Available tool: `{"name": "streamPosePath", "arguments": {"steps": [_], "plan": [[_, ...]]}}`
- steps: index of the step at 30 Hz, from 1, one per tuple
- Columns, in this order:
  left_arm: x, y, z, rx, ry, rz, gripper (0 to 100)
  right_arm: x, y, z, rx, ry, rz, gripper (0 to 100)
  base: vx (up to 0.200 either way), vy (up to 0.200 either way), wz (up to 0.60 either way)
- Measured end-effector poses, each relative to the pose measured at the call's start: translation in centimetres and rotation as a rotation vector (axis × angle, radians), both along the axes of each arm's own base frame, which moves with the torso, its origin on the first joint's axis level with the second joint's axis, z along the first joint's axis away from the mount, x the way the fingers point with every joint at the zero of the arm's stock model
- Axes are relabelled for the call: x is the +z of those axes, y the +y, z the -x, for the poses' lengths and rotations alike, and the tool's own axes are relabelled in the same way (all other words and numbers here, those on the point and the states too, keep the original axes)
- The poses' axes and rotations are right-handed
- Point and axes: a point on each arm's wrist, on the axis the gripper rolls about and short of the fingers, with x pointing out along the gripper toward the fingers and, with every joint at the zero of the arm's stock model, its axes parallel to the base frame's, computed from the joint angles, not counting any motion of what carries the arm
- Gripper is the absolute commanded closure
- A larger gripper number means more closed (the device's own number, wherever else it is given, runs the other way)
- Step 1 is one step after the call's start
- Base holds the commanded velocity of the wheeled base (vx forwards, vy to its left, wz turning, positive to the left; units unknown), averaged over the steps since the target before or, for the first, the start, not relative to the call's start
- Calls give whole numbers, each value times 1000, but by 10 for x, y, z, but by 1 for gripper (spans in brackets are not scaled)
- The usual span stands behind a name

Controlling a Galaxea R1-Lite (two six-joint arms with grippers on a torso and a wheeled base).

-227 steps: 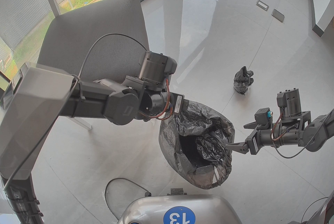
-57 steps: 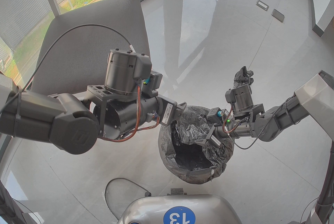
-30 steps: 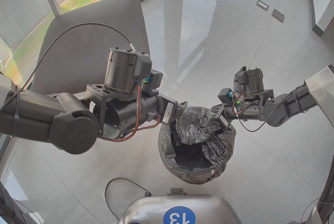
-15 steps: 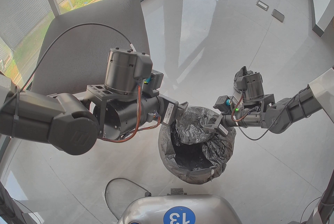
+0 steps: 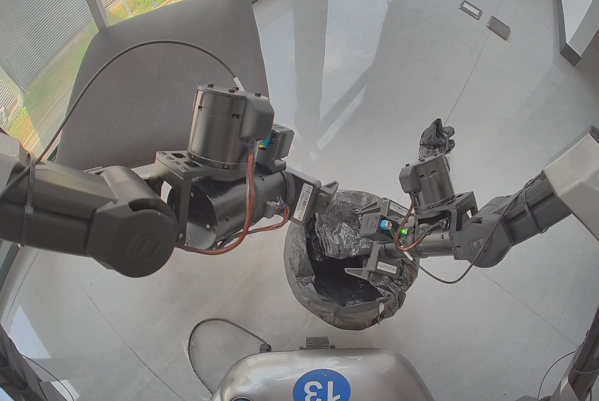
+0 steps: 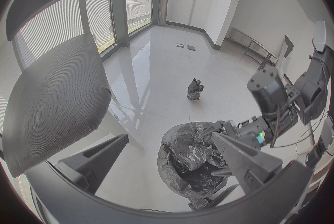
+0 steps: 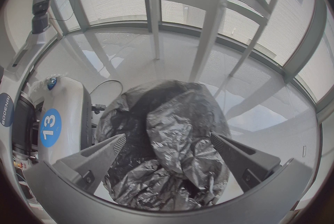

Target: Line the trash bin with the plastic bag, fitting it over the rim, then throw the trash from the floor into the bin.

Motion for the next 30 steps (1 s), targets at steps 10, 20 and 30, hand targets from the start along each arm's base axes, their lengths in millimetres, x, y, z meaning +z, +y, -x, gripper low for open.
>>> {"name": "streamPosePath", "arguments": {"steps": [10, 20, 30], "plan": [[4, 0, -1, 1, -8, 8, 0, -22, 16, 5, -14, 5, 86, 0, 0, 0, 0], [10, -2, -3, 0, -26, 24, 0, -32, 17, -6, -38, -7, 79, 0, 0, 0, 0], [13, -3, -4, -4, -34, 33, 0, -29, 15, -19, -87, -38, 76, 0, 0, 0, 0]]}}
